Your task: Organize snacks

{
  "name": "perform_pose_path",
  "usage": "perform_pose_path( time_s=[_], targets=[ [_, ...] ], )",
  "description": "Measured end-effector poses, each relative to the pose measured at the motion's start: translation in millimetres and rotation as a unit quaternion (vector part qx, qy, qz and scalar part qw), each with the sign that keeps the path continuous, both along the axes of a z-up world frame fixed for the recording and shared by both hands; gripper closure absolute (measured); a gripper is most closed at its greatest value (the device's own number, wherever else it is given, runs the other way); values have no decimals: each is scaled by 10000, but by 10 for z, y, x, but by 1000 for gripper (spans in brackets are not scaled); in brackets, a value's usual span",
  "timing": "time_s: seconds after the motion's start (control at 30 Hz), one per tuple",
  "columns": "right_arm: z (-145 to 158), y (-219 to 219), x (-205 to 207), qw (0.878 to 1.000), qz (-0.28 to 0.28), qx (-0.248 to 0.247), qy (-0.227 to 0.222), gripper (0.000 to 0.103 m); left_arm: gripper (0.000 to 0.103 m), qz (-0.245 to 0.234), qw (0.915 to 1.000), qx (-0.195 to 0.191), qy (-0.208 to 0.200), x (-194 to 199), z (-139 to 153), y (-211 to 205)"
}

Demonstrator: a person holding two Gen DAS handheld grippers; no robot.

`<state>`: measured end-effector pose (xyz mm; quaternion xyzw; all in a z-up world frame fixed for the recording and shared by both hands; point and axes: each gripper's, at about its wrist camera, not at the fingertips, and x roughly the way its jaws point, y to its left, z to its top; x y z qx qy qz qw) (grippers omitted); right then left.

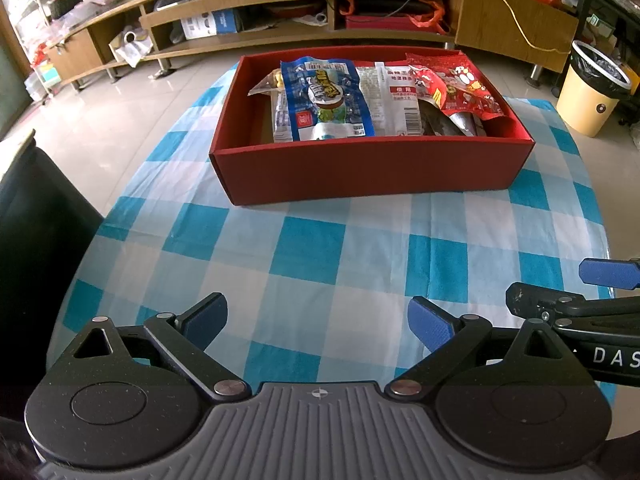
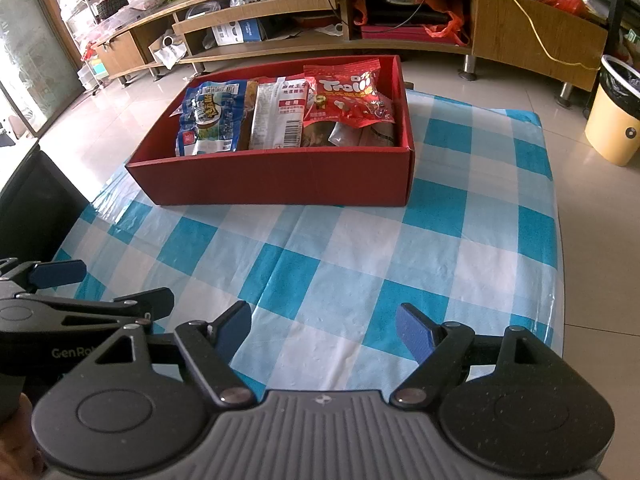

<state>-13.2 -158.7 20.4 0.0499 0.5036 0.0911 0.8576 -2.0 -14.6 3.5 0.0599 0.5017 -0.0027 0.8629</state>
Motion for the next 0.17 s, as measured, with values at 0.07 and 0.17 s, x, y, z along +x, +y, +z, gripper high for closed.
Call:
perform_pose_path(
  time_s=[0.07, 0.17],
  targets=[
    [-6, 0, 0, 10000, -4, 7, -1, 23, 4, -2, 10000, 15, -13, 1, 2, -4],
    [-2, -6, 1, 10000, -9, 5, -1, 23, 4, -5, 10000, -20, -9, 4, 3, -1]
  ],
)
